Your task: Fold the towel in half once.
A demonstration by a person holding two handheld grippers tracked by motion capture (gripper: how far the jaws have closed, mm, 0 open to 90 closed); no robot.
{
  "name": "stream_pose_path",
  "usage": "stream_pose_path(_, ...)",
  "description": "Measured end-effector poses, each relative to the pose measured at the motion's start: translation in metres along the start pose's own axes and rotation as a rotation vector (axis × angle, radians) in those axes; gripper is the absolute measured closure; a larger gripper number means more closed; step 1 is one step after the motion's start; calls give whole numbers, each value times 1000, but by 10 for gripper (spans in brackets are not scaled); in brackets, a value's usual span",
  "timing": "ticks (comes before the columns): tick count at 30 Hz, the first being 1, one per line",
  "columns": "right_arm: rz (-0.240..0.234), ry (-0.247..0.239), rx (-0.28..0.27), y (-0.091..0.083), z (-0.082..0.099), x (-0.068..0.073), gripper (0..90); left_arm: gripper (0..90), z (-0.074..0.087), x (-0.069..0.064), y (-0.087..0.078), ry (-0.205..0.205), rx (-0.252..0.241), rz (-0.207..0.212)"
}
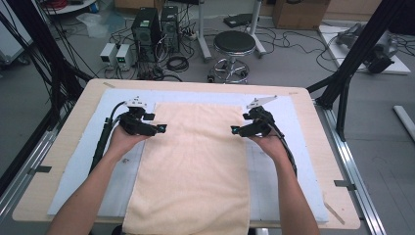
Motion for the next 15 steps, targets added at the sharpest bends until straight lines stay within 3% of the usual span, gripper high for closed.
stream_pose_path(4, 2, 19, 40, 15, 6, -5, 279, 307, 10, 9, 17, 3, 70, -63)
stream_pose_path(6, 0, 32, 64, 22, 9, -7, 323, 333, 17, 15, 24, 2, 127, -76)
stream_pose_path(9, -7, 45, 104, 32, 15, -10, 380, 387, 23, 21, 29, -7, 158, -88)
stream_pose_path(12, -32, 67, 137, 40, 20, -13, 448, 461, 24, 24, 27, -8, 143, -93)
stream_pose_path(15, -30, 98, 119, 39, 22, -17, 561, 545, 24, 22, 27, 25, 153, -125)
Point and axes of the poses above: each handheld gripper's, and its own axes: y roughly forward along the jaws, z roughly out of its underside, x roughly to its left, the point moved 2 cm from there along y, roughly forward along the jaws, and after that the axes turned 3 degrees about -y, right-handed, at the moved point
